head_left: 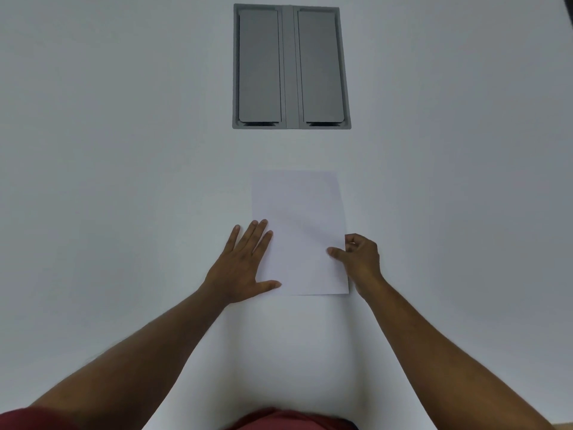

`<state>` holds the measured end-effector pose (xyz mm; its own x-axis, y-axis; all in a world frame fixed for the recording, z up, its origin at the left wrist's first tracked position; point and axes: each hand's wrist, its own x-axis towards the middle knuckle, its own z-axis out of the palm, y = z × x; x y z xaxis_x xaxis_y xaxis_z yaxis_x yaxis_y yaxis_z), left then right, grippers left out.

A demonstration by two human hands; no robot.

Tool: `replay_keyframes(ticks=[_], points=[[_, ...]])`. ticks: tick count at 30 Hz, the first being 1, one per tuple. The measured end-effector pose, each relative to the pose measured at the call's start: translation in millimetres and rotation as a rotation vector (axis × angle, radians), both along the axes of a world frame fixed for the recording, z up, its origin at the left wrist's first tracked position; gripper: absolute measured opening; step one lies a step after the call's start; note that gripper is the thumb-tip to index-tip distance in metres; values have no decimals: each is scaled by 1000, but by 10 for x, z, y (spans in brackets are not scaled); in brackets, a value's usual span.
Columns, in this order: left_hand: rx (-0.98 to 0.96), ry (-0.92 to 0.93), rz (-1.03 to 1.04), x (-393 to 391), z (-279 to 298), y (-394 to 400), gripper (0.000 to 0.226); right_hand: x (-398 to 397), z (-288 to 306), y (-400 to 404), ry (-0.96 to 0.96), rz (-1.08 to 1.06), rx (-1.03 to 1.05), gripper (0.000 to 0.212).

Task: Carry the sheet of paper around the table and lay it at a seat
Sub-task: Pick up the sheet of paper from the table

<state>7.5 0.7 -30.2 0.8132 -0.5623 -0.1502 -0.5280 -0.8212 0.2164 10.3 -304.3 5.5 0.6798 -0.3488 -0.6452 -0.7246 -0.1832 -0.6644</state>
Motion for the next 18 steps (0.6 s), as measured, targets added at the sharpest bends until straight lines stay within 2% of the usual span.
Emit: replay_keyframes(ticks=[5,8,10,12,15,18], points=[[-156,-44,111,-61,131,21,91,-14,210,49,-34,-53,176,25],[-319,-101,324,-135,267,25,72,-52,379,65,-54,-97,273,25],[-451,-63,558,-166,386,42,57,-90,505,74,-65,-115,317,27],[-711,120,859,-159,545,47,46,-139,635,79,-83,-116,345,31],[-1088,572,1223,-50,814,48,41,-240,857,96,-106,-90,364,37],[-1299,948,1223,34,1008,48,65,-409,1092,153,-130,-38,370,39]])
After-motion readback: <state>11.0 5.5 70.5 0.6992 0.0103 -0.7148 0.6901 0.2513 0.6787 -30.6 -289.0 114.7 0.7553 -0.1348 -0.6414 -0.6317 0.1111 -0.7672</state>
